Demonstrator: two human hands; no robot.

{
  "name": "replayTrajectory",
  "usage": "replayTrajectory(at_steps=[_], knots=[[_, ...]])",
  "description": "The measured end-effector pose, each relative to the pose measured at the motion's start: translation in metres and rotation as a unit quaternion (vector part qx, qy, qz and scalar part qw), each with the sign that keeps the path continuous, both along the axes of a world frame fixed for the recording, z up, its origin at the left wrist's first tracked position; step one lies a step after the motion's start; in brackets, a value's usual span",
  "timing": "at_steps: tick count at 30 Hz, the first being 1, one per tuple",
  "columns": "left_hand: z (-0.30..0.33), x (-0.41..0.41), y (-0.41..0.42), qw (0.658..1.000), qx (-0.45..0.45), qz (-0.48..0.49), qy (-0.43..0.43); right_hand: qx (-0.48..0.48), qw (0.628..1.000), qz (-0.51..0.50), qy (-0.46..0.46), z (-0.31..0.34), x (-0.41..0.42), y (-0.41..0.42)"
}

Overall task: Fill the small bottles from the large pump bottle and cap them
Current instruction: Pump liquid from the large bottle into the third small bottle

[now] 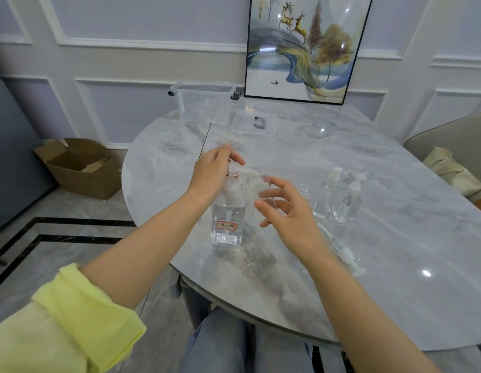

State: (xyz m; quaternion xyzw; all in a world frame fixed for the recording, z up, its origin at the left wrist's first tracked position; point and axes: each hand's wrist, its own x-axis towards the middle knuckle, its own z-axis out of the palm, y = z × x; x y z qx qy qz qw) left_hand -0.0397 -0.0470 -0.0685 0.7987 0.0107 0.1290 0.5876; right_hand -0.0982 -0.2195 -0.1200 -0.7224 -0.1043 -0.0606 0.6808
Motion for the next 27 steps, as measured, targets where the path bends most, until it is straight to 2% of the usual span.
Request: replayTrajectory(at_steps=[7,13,17,21,27], knots=[[0.02,0.021,0.014,0.996,0.016,-0.051,0.076,0.02,1.0,0.014,0.001,-0.005,0.003,0.001],[0.044,0.039,-0.006,0.984,0.077,-0.099,0.126,0.031,0.999,-0.003,-0.011,-0.013,0.007,0.003],[0.038,0.043,-0.014,0.968,0.137,-0.115,0.178,0.053,0.998,-0.016,-0.039,-0.021,0.012,0.01],[0.035,0.043,-0.012,0.962,0.165,-0.113,0.184,0.08,0.994,-0.021,-0.077,-0.029,0.015,0.013],[0.033,0.043,-0.01,0.954,0.159,-0.138,0.212,0.081,0.985,-0.036,-0.145,-0.039,0.026,0.019]])
